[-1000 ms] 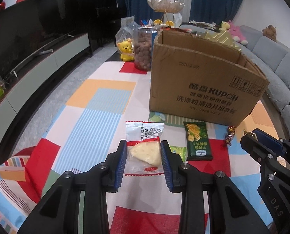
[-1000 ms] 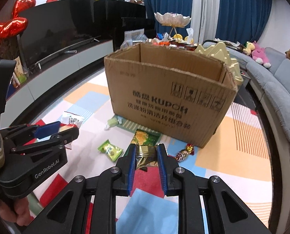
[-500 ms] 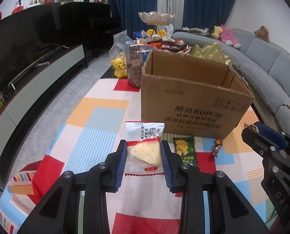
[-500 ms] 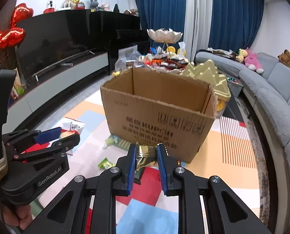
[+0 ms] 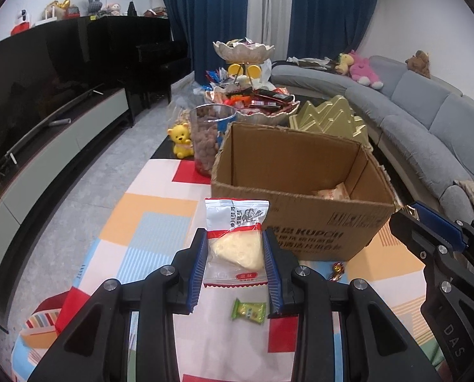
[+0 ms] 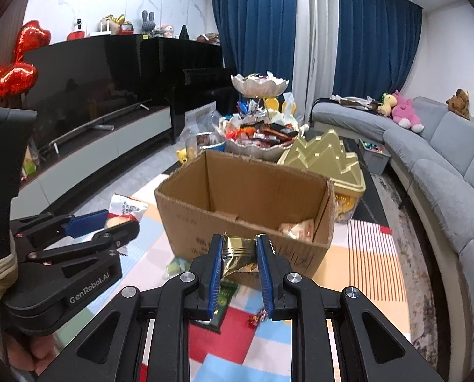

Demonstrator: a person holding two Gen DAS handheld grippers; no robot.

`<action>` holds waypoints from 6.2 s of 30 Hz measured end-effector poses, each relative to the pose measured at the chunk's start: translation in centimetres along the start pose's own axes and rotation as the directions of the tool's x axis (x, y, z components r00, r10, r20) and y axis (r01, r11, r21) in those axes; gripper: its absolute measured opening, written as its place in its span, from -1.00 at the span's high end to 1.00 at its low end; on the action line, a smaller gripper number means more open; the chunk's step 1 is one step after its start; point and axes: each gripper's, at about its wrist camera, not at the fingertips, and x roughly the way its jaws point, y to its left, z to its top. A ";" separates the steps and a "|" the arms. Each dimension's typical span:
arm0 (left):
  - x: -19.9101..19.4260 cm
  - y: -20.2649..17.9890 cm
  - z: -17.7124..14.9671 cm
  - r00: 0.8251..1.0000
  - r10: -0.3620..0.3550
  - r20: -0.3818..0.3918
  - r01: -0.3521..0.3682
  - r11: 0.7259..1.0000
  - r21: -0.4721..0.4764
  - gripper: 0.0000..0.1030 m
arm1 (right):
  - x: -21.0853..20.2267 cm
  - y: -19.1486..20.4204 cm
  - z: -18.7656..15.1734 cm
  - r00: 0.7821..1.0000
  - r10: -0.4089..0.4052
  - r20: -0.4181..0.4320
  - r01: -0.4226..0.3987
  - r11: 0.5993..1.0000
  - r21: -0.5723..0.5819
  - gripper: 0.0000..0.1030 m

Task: Organize snacks
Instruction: 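Lift the white packet and gold candy and carry them over the box, then open both tools to drop the white packet and gold candy into the box, then withdraw both tools from the box toward the snacks beside it, then grasp dark green cracker packet with right tool while left tool grasps small clear packet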

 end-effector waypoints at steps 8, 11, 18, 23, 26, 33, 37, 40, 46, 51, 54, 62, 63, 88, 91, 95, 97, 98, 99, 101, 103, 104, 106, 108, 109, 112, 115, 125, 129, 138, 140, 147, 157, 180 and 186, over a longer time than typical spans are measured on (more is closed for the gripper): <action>0.8 -0.9 2.7 0.999 -0.034 0.004 0.034 0.999 0.019 0.33 | 0.4 -0.9 2.4 0.999 -0.015 0.036 0.015 1.000 -0.001 0.56; 1.0 -1.2 4.0 0.999 -0.041 0.018 0.041 0.999 0.029 0.33 | 0.6 -1.4 3.4 0.999 -0.021 0.048 0.021 1.000 0.000 0.56; 2.1 -2.0 6.7 0.997 -0.068 0.036 0.066 0.996 0.064 0.33 | 1.7 -2.5 5.3 0.998 -0.028 0.057 0.027 1.000 0.015 0.56; 3.1 -2.6 8.3 0.996 -0.083 0.039 0.080 0.993 0.087 0.33 | 2.7 -3.2 6.3 0.998 -0.035 0.060 0.034 0.999 0.016 0.56; 3.9 -2.9 8.9 0.995 -0.095 0.032 0.092 0.991 0.097 0.33 | 3.4 -3.5 6.7 0.998 -0.037 0.059 0.036 0.999 0.016 0.56; 5.9 -3.4 9.7 0.993 -0.114 0.005 0.113 0.988 0.109 0.33 | 4.7 -4.0 7.5 0.998 -0.035 0.053 0.034 0.999 0.014 0.56; 6.9 -3.5 9.8 0.993 -0.115 -0.011 0.116 0.987 0.110 0.33 | 5.6 -4.3 7.6 0.999 -0.032 0.040 0.032 0.999 0.013 0.56; 7.6 -3.5 9.8 0.993 -0.115 -0.021 0.116 0.987 0.112 0.33 | 6.2 -4.5 7.6 0.999 -0.031 0.027 0.030 0.999 0.018 0.56; 8.9 -3.5 9.7 0.992 -0.117 -0.045 0.122 0.986 0.116 0.33 | 7.5 -4.7 7.4 1.000 -0.023 -0.001 0.023 0.999 0.025 0.56; 9.4 -3.5 9.7 0.991 -0.120 -0.056 0.126 0.985 0.117 0.31 | 7.8 -4.8 7.3 1.000 -0.019 -0.008 0.019 0.999 0.029 0.55; 9.3 -3.4 9.7 0.991 -0.118 -0.058 0.124 0.986 0.115 0.08 | 7.8 -4.9 7.4 1.000 -0.018 -0.005 0.018 0.999 0.031 0.50; 8.5 -2.6 9.7 0.994 -0.097 -0.043 0.101 0.990 0.098 -0.28 | 6.6 -5.3 7.9 0.998 -0.060 0.030 0.058 0.996 0.061 -0.38; 8.3 -2.5 9.7 0.995 -0.094 -0.041 0.098 0.990 0.100 -0.30 | 6.4 -5.3 7.9 0.997 -0.068 0.030 0.066 0.996 0.063 -0.38; 3.3 1.3 8.9 0.997 -0.074 0.015 0.072 0.991 0.111 -0.36 | 2.8 -2.1 7.7 0.991 -0.137 0.003 0.136 0.985 0.103 -0.38; 3.1 1.7 8.6 0.997 -0.078 0.017 0.075 0.990 0.117 -0.36 | 2.6 -1.7 7.3 0.990 -0.141 -0.003 0.140 0.984 0.113 -0.38; 2.9 2.2 8.0 0.997 -0.079 0.014 0.077 0.989 0.129 -0.36 | 2.5 -1.1 6.8 0.989 -0.145 -0.013 0.145 0.983 0.116 -0.38; 2.9 2.4 7.6 0.997 -0.081 0.012 0.078 0.988 0.135 -0.36 | 2.5 -0.8 6.4 0.989 -0.145 -0.023 0.146 0.982 0.118 -0.38; 2.9 2.5 7.4 0.997 -0.082 0.011 0.079 0.987 0.139 -0.36 | 2.6 -0.7 6.3 0.989 -0.145 -0.027 0.147 0.982 0.119 -0.38; 2.9 2.6 7.2 0.997 -0.083 0.010 0.080 0.986 0.143 -0.36 | 2.6 -0.5 6.0 0.989 -0.147 -0.033 0.150 0.982 0.120 -0.38; 3.0 2.8 6.8 0.996 -0.086 0.008 0.084 0.985 0.152 -0.36 | 2.7 -0.2 5.6 0.988 -0.148 -0.042 0.152 0.981 0.122 -0.38; 3.2 3.0 6.4 0.996 -0.089 0.004 0.087 0.983 0.162 -0.36 | 2.8 0.1 5.1 0.987 -0.150 -0.051 0.155 0.980 0.123 -0.38; 3.3 3.0 6.2 0.996 -0.092 0.001 0.090 0.982 0.166 -0.36 | 2.9 0.3 4.8 0.987 -0.151 -0.057 0.157 0.980 0.125 -0.38; 3.6 3.2 5.7 0.995 -0.095 -0.007 0.095 0.980 0.175 -0.36 | 3.1 0.5 4.3 0.986 -0.151 -0.068 0.159 0.979 0.128 -0.38; 3.9 3.3 5.2 0.995 -0.094 -0.014 0.095 0.978 0.187 -0.36 | 3.3 0.8 3.6 0.985 -0.154 -0.080 0.164 0.978 0.132 -0.38; 4.0 3.4 5.0 0.995 -0.094 -0.016 0.095 0.977 0.192 -0.36 | 3.5 0.9 3.4 0.984 -0.156 -0.086 0.167 0.977 0.133 -0.38; 4.6 3.6 4.2 0.996 -0.083 -0.028 0.087 0.974 0.207 -0.36 | 3.9 1.1 2.6 0.982 -0.159 -0.103 0.172 0.976 0.135 -0.38; 5.3 3.8 3.5 0.996 -0.083 -0.043 0.090 0.974 0.210 -0.36 | 4.5 1.3 1.8 0.980 -0.160 -0.123 0.176 0.975 0.137 -0.38; 7.1 4.3 1.5 0.991 -0.102 -0.081 0.118 0.966 0.232 -0.36 | 6.2 2.0 -0.6 0.971 -0.154 -0.185 0.181 0.973 0.141 -0.38; 8.1 4.4 0.5 0.988 -0.112 -0.105 0.135 0.959 0.250 -0.36 | 7.0 2.2 -1.5 0.966 -0.154 -0.209 0.185 0.973 0.136 -0.38; 10.3 4.6 -1.7 0.976 -0.157 -0.151 0.195 0.938 0.287 -0.36 | 9.1 3.0 -3.6 0.951 -0.143 -0.272 0.180 0.977 0.115 -0.38; 10.8 4.7 -2.0 0.973 -0.165 -0.161 0.207 0.934 0.290 -0.36 | 9.6 3.2 -4.1 0.948 -0.141 -0.286 0.178 0.978 0.110 -0.38; 12.6 4.3 -3.6 0.960 -0.194 -0.202 0.251 0.916 0.314 -0.36 | 11.4 3.5 -6.2 0.932 -0.126 -0.340 0.169 0.980 0.100 -0.38; 14.6 3.6 -4.3 0.953 -0.216 -0.213 0.278 0.903 0.328 -0.35 | 13.6 3.8 -7.7 0.913 -0.086 -0.399 0.138 0.985 0.102 -0.38; 17.0 2.8 -5.8 0.938 -0.248 -0.244 0.323 0.880 0.349 0.29 | 17.0 4.1 -10.3 0.891 -0.068 -0.450 0.135 0.984 0.120 -0.10; 16.4 2.0 -6.3 0.932 -0.258 -0.253 0.338 0.870 0.359 0.62 | 16.8 4.9 -9.8 0.892 -0.056 -0.449 0.115 0.988 0.105 0.11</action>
